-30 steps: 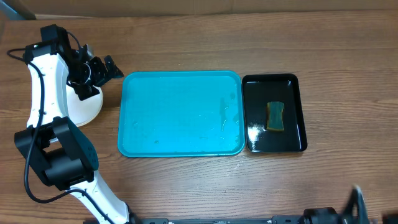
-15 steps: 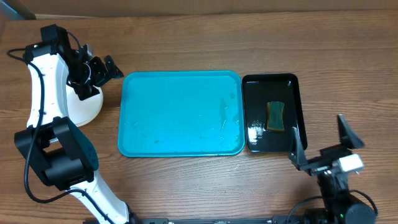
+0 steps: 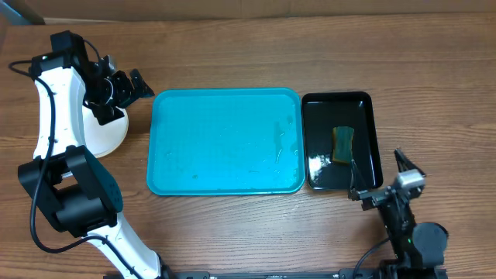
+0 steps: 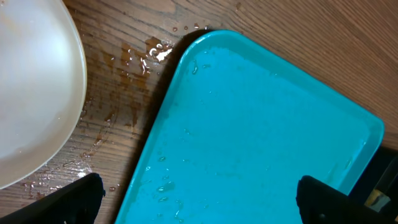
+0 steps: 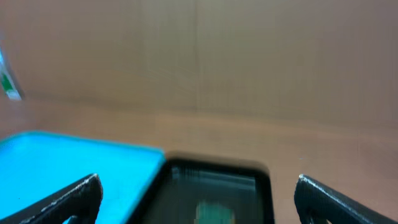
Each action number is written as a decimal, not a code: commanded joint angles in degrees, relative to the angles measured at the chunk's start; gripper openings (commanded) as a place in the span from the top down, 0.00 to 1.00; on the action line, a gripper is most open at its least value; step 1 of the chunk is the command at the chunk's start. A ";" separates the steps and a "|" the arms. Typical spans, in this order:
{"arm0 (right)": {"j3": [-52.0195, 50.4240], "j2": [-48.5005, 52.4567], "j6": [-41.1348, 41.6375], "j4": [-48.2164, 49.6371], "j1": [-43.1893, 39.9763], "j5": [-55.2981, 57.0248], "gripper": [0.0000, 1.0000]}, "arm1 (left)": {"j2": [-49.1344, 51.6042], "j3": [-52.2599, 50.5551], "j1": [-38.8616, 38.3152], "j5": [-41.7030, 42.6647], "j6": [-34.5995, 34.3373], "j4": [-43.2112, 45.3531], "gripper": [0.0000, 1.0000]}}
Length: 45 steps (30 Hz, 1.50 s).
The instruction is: Clean dirty plates on tray and stack at the side
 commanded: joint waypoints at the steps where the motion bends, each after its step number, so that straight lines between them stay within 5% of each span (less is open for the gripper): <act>1: -0.61 -0.55 1.57 -0.63 -0.37 4.81 0.00 | 0.17 -0.31 -0.20 0.37 1.27 0.00 0.00; 45: -0.61 -0.52 1.88 -0.63 -0.37 5.64 0.00 | -4.94 -0.31 -2.14 -4.11 1.29 0.00 0.00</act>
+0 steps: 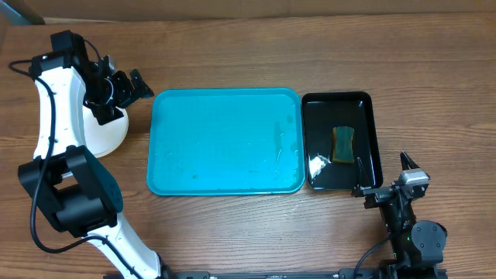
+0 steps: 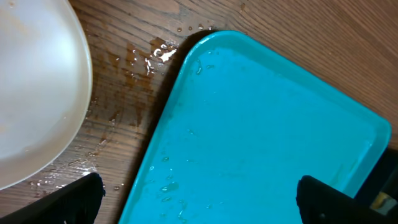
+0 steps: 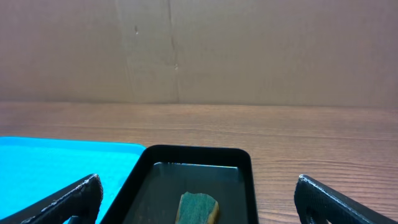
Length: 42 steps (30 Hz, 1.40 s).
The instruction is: Clean dirty plates on tray and stack at the side
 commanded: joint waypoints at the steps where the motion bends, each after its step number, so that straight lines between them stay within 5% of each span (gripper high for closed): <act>1: -0.61 -0.50 0.37 0.24 -0.37 0.79 0.00 | -6.14 -0.28 -2.34 -3.78 1.27 0.02 0.00; 21: -0.61 -0.50 0.37 0.24 -0.37 0.79 0.00 | -49.24 -0.33 -17.59 -6.51 1.29 -0.37 0.00; 28: -0.61 -0.50 0.37 0.24 -0.37 0.79 0.00 | -58.88 -1.79 -17.66 -7.02 1.27 -8.98 0.00; 34: -0.61 -0.50 0.37 0.24 -0.37 0.76 0.00 | -71.54 -18.10 -17.66 -6.99 1.25 -6.67 0.00; 42: -0.61 -0.50 0.37 0.24 -0.37 0.76 0.00 | -92.43 -46.36 -17.59 -6.80 -2.95 20.00 0.00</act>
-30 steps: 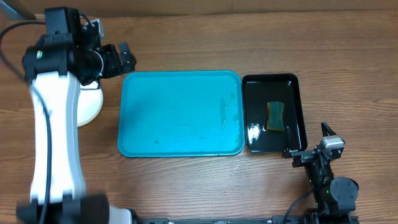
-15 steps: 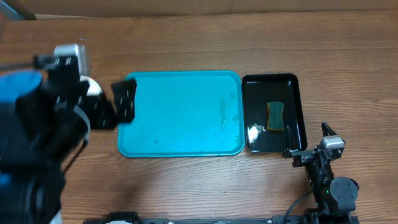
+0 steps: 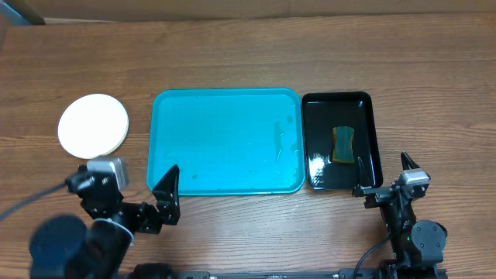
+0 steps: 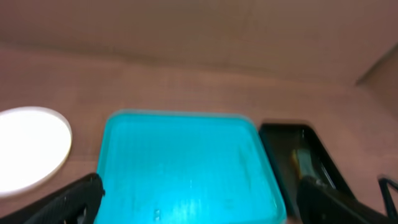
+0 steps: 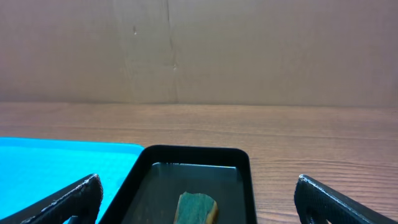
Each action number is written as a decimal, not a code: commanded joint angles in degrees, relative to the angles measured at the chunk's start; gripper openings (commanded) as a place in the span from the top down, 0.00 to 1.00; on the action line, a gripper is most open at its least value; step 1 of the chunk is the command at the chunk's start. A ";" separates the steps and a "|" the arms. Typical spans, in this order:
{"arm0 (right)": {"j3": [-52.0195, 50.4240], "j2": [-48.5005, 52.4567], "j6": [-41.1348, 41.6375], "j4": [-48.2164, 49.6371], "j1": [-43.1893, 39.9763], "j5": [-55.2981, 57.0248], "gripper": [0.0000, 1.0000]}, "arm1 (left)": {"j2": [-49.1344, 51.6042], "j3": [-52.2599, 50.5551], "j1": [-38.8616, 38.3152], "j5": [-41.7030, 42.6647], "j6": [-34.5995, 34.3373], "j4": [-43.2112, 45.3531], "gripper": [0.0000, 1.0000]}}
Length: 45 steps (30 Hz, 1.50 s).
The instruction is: Clean dirty plates on tray and stack at the side
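The blue tray (image 3: 225,139) lies in the middle of the table with only water drops on it; it fills the blurred left wrist view as the blue tray (image 4: 186,165). White plates (image 3: 93,124) sit stacked on the wood to its left, seen too as the white plates (image 4: 28,146). My left gripper (image 3: 124,194) is low at the table's front edge, near the tray's front left corner, open and empty. My right gripper (image 3: 382,177) is at the front right, open and empty, facing the black tray.
A black tray (image 3: 339,99) of water stands right of the blue tray, with a green-and-yellow sponge (image 3: 342,144) in it; the sponge (image 5: 196,208) lies just ahead of my right fingers. A cardboard wall (image 5: 199,50) closes the back.
My left arm has moved from above the white plates at the far left down to the front edge of the table, now facing the blue tray. The right arm has not moved.
First my left gripper hung open over the plates by the tray's left side while the right wrist view was blurred near the black tray. Then the right gripper rested still at the front right. Now the left gripper is at the front left, and the plates show uncovered.
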 commanded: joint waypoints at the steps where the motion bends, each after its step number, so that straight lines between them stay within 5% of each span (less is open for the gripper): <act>1: -0.61 -0.50 0.37 0.24 -0.37 0.39 0.00 | -8.94 -9.99 -0.26 -0.28 -3.17 11.26 0.00; 7: -0.61 -0.50 0.37 0.24 -0.37 0.39 0.00 | -22.75 -29.86 -0.26 -0.44 -4.57 52.26 0.00; 14: -0.61 -0.50 0.37 0.24 -0.37 0.39 0.00 | -29.68 -44.65 -0.26 -4.94 -4.59 73.16 0.00; 28: -0.61 -0.50 0.37 0.24 -0.37 0.37 0.00 | -29.64 -61.51 -0.26 -10.54 -4.61 70.73 0.00; 38: -0.61 -0.50 0.37 0.24 -0.37 0.39 0.00 | -29.64 -63.45 -0.26 -12.26 -4.33 50.69 0.00; 45: -0.61 -0.50 0.37 0.24 -0.37 0.39 0.00 | -29.64 -63.45 -0.28 -12.33 -0.26 49.88 0.00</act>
